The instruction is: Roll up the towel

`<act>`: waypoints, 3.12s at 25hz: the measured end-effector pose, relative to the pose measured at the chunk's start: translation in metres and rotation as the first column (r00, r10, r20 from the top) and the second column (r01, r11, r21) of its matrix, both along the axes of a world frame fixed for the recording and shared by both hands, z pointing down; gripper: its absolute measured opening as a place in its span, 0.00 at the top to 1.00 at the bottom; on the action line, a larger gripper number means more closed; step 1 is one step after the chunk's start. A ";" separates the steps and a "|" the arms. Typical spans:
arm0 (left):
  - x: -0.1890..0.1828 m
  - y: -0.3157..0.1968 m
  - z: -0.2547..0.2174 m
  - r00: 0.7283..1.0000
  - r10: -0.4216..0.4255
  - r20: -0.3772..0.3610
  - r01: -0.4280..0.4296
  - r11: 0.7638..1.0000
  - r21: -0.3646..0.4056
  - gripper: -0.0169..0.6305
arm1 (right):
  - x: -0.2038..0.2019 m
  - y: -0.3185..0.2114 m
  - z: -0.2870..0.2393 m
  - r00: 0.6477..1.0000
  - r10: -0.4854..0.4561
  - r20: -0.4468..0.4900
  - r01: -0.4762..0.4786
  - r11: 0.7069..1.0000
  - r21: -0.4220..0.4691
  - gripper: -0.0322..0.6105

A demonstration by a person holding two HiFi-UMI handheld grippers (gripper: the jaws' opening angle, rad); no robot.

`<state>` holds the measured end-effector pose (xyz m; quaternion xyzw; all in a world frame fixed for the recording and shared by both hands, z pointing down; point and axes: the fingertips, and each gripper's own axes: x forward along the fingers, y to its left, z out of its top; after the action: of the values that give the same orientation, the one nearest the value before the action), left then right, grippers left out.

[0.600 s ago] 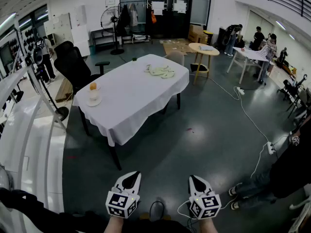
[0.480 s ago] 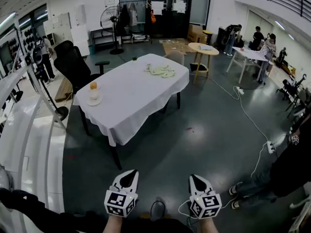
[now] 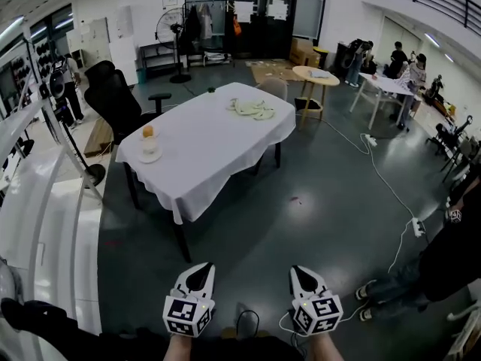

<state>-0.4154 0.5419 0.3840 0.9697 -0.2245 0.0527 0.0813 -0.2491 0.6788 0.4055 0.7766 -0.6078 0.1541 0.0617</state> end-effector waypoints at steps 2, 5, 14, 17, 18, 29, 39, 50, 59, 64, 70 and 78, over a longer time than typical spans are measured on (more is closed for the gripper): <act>-0.001 -0.001 -0.001 1.000 0.003 -0.004 -0.003 1.000 0.010 0.95 | -0.002 -0.003 0.000 1.000 0.010 -0.022 -0.010 1.000 -0.008 0.94; -0.008 -0.006 0.005 1.000 -0.007 -0.017 0.007 1.000 -0.014 0.95 | -0.002 -0.006 0.007 0.999 0.039 -0.011 -0.039 0.999 -0.016 0.94; -0.013 -0.017 0.021 0.996 -0.007 -0.088 -0.003 0.993 -0.116 0.45 | -0.009 -0.019 0.021 0.998 0.046 0.035 -0.046 0.999 -0.016 0.49; -0.005 -0.019 0.021 0.997 0.011 -0.073 -0.018 0.995 -0.102 0.45 | -0.001 -0.025 0.018 0.999 0.047 0.020 -0.046 0.999 -0.017 0.49; -0.003 -0.021 0.022 0.998 0.012 -0.067 -0.018 0.995 -0.097 0.45 | 0.002 -0.028 0.018 0.999 0.044 0.018 -0.044 0.999 -0.016 0.49; 0.057 -0.076 0.028 0.998 -0.017 -0.058 0.011 0.994 -0.107 0.45 | 0.076 -0.070 0.022 0.998 0.044 0.033 -0.044 0.999 -0.011 0.49; 0.146 -0.129 0.030 0.999 -0.014 -0.041 0.010 0.995 -0.101 0.45 | 0.173 -0.117 0.026 0.998 0.051 0.030 -0.050 0.998 -0.023 0.50; 0.226 -0.170 0.027 0.998 -0.036 -0.059 0.031 0.996 -0.083 0.45 | 0.258 -0.162 0.028 1.000 0.022 0.015 -0.022 1.000 -0.014 0.51; 0.258 -0.187 0.030 0.995 -0.073 -0.063 0.069 0.995 -0.071 0.45 | 0.292 -0.186 0.034 1.000 -0.014 0.016 0.015 1.000 -0.001 0.51; 0.262 -0.176 0.036 0.997 -0.067 -0.040 0.063 0.994 -0.092 0.45 | 0.292 -0.180 0.038 0.999 -0.020 0.036 0.021 1.000 -0.016 0.52; 0.262 -0.167 0.047 0.998 -0.051 -0.022 0.049 0.993 -0.103 0.45 | 0.289 -0.164 0.053 0.998 0.008 0.057 -0.006 0.999 -0.032 0.52; 0.279 -0.184 0.049 0.999 -0.024 -0.023 0.022 0.995 -0.102 0.45 | 0.300 -0.169 0.059 0.998 0.034 0.059 -0.032 0.998 -0.045 0.52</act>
<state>-0.1362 0.3575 0.4328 0.9622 -0.2315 0.0515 0.1340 0.0508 0.5094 0.4649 0.7801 -0.5929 0.1914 0.0581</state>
